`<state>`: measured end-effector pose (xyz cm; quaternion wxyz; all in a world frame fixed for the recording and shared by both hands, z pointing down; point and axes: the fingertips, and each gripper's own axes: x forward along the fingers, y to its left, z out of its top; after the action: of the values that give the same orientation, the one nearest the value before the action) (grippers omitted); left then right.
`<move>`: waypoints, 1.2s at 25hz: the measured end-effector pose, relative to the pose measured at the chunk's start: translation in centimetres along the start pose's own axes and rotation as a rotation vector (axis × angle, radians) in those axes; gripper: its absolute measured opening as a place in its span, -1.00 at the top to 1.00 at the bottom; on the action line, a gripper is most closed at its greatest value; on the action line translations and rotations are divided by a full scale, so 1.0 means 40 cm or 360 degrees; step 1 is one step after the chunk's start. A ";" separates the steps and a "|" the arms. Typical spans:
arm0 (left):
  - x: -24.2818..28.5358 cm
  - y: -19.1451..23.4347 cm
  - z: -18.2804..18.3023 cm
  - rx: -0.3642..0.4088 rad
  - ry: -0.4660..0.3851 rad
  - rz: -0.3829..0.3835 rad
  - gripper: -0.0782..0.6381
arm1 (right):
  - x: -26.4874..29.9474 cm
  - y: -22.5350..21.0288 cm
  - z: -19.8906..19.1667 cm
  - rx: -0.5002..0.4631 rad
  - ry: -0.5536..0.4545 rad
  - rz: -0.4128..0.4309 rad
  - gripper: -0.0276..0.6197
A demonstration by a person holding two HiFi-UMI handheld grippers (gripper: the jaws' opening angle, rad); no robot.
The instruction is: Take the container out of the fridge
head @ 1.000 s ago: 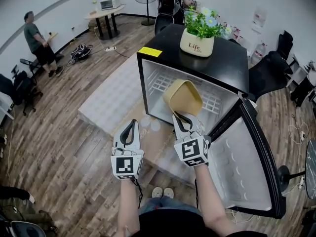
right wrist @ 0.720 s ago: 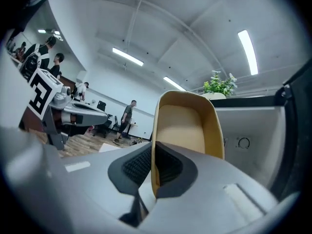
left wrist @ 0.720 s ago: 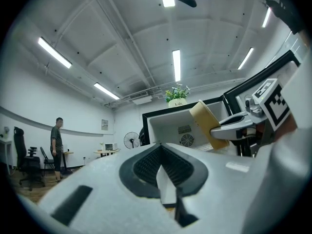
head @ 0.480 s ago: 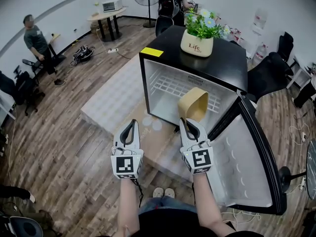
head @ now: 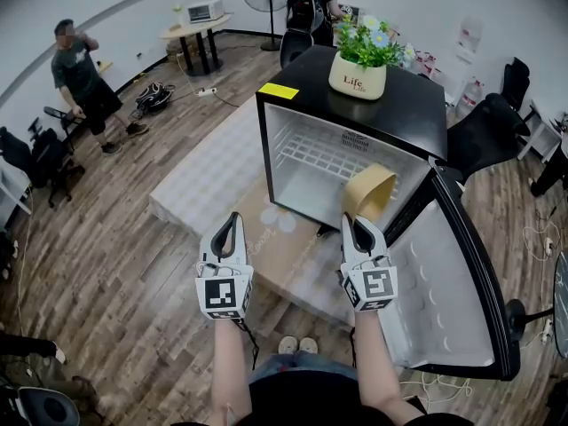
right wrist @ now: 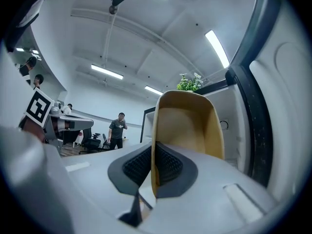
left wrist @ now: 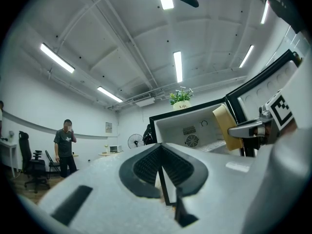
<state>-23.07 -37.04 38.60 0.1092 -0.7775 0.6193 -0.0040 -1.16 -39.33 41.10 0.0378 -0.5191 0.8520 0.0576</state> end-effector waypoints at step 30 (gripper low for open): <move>-0.007 0.004 -0.023 -0.0012 0.0022 0.0007 0.76 | 0.005 0.004 -0.026 0.0042 0.0032 0.0012 0.88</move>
<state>-23.42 -36.96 39.49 0.1020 -0.7765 0.6217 -0.0070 -1.39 -39.57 42.13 0.0358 -0.5159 0.8549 0.0413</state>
